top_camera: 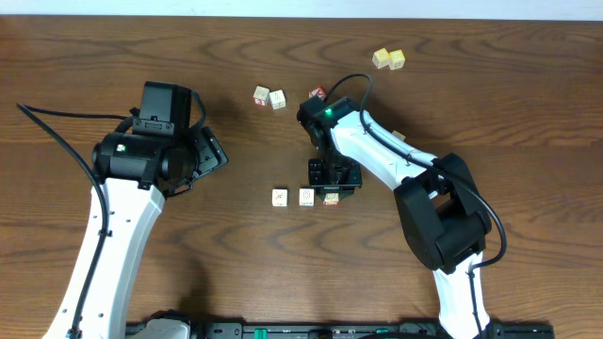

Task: Lift 5 blocks
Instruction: 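Lower the H block beside the row and open the right gripper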

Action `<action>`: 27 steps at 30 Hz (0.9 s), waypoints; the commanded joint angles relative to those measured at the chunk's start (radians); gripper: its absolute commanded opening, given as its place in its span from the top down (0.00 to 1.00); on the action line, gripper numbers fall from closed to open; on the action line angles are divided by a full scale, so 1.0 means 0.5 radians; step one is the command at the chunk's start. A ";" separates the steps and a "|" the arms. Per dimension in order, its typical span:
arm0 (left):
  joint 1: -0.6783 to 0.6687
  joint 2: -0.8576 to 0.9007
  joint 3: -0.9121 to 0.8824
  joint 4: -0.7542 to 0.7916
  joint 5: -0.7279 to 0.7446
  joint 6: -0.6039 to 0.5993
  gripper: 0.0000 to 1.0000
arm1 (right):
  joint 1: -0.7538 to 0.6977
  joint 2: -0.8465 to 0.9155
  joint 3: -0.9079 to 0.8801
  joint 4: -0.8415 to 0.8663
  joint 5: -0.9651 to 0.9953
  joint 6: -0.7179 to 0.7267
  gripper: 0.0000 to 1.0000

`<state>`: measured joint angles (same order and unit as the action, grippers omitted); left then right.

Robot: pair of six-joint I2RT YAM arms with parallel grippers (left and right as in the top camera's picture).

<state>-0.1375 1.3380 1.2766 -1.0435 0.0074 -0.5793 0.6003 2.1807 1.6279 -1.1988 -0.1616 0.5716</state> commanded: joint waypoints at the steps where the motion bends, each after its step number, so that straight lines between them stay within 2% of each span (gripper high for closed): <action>1: 0.007 0.000 0.003 -0.006 -0.040 0.003 0.19 | 0.009 -0.060 -0.010 0.003 -0.018 0.053 0.67; 14: 0.007 0.000 0.003 -0.006 -0.040 0.003 0.19 | 0.008 -0.060 -0.010 0.021 -0.062 0.053 0.66; 27: 0.007 0.000 0.003 -0.006 -0.040 0.003 0.19 | 0.018 -0.060 -0.010 0.021 -0.063 0.127 0.68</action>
<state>-0.1375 1.3380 1.2766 -1.0435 0.0074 -0.5793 0.6018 2.1807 1.6276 -1.1881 -0.1871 0.6033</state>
